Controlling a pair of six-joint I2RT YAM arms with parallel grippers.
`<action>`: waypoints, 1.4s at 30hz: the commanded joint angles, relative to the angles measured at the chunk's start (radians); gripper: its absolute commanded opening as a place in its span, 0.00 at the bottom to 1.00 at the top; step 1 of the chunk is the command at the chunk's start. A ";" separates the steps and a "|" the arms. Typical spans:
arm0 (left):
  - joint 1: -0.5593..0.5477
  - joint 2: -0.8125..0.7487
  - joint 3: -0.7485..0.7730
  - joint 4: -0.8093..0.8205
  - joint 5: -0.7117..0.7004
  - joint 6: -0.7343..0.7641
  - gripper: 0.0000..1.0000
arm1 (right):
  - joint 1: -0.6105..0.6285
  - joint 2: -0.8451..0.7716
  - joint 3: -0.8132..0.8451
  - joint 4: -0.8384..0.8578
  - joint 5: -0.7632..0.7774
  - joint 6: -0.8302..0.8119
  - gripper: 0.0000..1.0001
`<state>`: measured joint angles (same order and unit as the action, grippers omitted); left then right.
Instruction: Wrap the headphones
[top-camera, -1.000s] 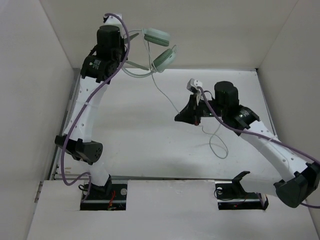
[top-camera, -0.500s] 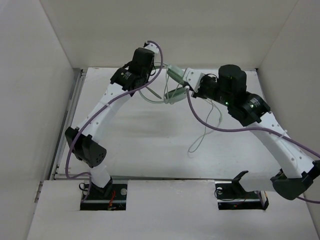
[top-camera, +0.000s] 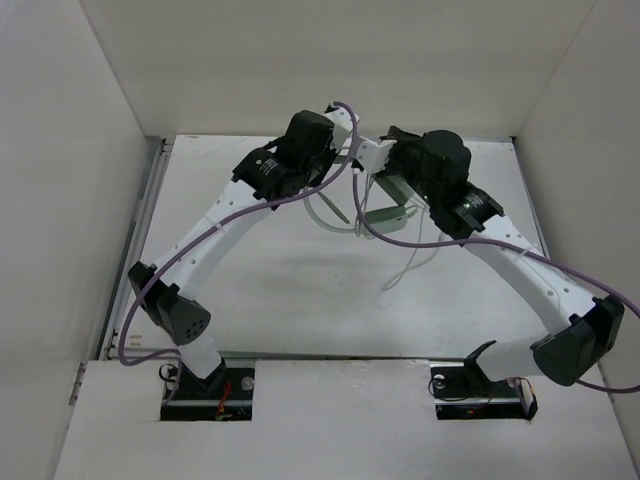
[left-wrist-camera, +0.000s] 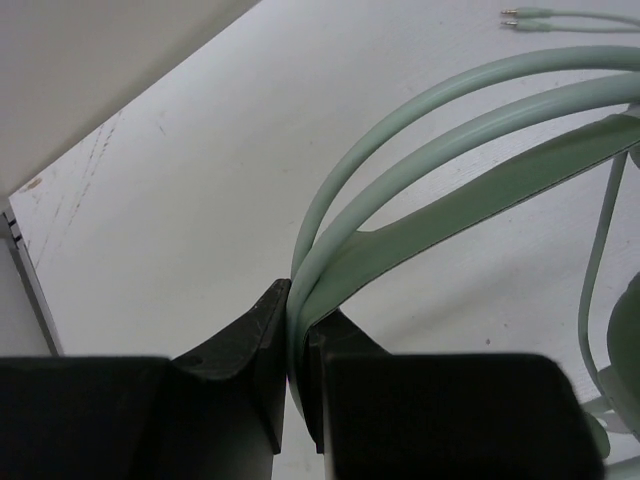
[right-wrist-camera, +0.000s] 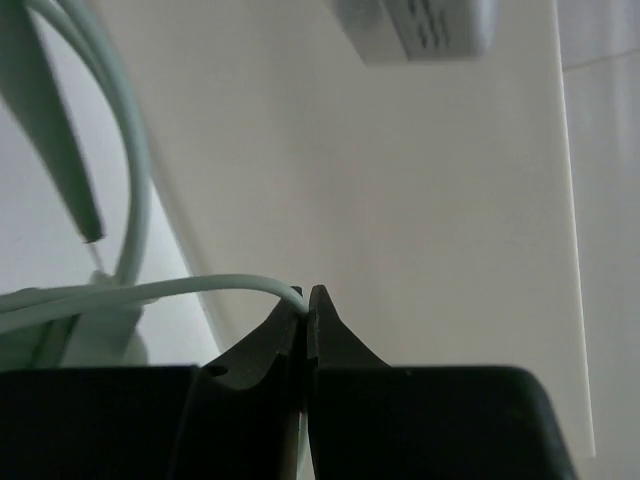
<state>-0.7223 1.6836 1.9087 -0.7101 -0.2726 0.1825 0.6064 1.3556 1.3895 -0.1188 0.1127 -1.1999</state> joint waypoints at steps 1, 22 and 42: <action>-0.029 -0.102 0.015 0.028 0.076 0.003 0.00 | -0.055 0.011 0.008 0.145 0.019 0.051 0.04; -0.033 -0.162 0.141 -0.063 0.288 -0.015 0.00 | -0.282 0.066 0.137 -0.162 -0.736 0.856 0.20; 0.117 -0.036 0.547 -0.111 0.590 -0.285 0.00 | -0.273 0.020 -0.351 0.580 -1.079 1.849 0.33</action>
<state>-0.6334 1.6257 2.3726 -0.8989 0.2474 -0.0006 0.3008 1.4197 1.0809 0.2821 -0.9356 0.5049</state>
